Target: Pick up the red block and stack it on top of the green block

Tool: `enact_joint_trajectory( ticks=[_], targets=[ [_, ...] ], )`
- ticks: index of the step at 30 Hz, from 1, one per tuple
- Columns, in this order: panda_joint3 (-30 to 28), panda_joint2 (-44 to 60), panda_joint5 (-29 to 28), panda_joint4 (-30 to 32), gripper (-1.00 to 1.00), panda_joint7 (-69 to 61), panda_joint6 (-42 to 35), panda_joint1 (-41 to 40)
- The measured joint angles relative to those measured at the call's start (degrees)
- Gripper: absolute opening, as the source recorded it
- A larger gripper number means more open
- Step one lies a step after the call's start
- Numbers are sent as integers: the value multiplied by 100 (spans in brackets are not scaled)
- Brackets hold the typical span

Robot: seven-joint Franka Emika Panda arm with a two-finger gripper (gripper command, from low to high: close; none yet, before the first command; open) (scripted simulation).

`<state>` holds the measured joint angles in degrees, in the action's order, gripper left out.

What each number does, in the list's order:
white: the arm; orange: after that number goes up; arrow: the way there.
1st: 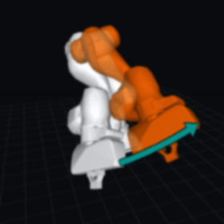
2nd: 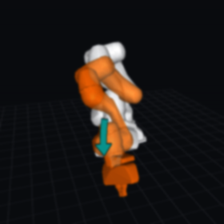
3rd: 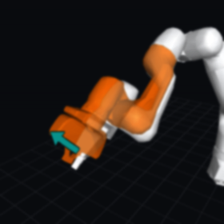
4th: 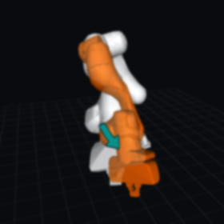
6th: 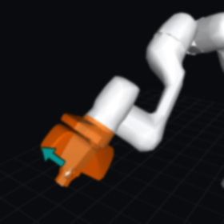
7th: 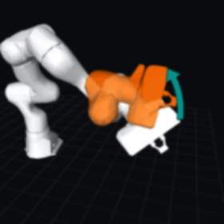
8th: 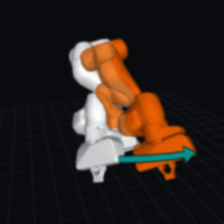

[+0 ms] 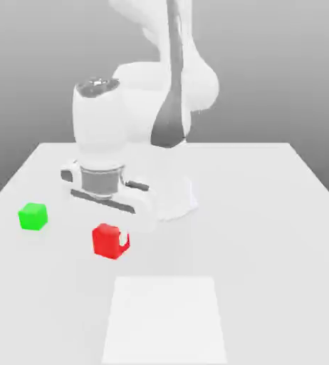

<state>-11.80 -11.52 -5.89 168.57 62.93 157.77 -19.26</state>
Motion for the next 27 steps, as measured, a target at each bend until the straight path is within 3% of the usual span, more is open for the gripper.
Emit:
enact_joint_trajectory(
  ticks=[11, 17, 22, 27],
  targets=[
    [-1350, -179, -624, -282, -100, 1915, -449, -2803],
    [-1853, 414, 582, -438, -100, 1297, -333, -2594],
    [-1888, 918, 1607, -507, -100, 580, -128, -2292],
    [-1796, 1307, 2215, -537, -100, 150, 162, -2238]
  ],
)
